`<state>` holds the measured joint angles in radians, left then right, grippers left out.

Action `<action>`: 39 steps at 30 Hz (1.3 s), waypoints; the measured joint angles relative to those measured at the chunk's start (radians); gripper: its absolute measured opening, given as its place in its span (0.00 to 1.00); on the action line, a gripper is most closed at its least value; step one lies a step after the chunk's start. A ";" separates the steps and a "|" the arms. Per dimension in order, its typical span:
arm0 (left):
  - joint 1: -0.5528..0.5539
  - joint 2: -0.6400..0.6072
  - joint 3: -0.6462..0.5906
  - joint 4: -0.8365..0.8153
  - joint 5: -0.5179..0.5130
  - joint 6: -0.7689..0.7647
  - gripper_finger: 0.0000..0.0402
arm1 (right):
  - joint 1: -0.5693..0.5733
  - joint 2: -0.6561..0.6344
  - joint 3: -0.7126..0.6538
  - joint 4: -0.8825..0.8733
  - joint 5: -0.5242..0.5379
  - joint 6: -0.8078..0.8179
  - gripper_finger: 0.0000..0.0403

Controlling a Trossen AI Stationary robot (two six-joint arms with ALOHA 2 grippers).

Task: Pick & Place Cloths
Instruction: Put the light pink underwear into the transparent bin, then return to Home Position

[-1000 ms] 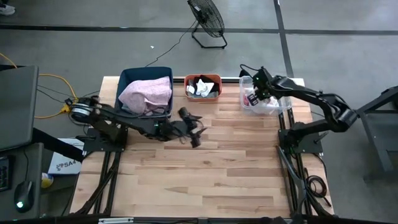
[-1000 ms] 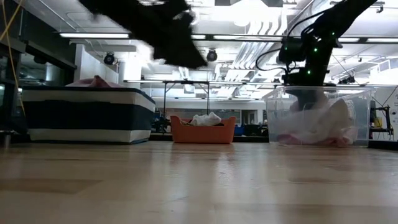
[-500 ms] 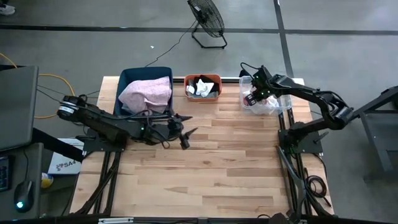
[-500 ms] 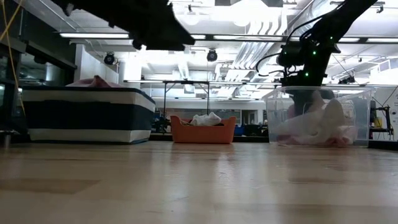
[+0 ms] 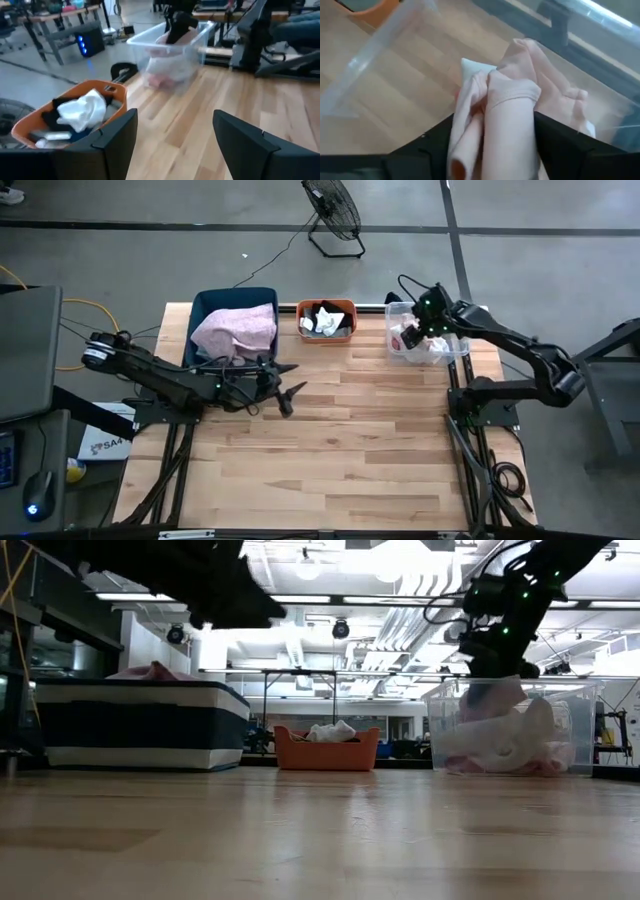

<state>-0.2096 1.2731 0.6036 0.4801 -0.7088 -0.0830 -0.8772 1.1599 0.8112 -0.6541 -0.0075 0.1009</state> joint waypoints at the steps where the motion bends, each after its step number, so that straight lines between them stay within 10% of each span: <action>1: 0.000 0.001 0.000 0.009 0.005 -0.001 0.63 | 0.000 -0.014 0.000 -0.003 -0.001 0.000 0.59; 21: 0.000 -0.090 -0.010 -0.038 -0.045 0.014 0.63 | 0.000 -0.283 0.000 -0.039 -0.005 -0.046 0.50; 39: 0.000 -0.348 -0.181 -0.029 -0.007 0.037 0.63 | 0.002 -0.780 -0.118 0.010 -0.660 -0.107 0.45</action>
<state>-0.2100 0.9250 0.4227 0.4507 -0.7155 -0.0463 -0.8757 0.3794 0.6936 -0.6442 -0.6679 -0.0058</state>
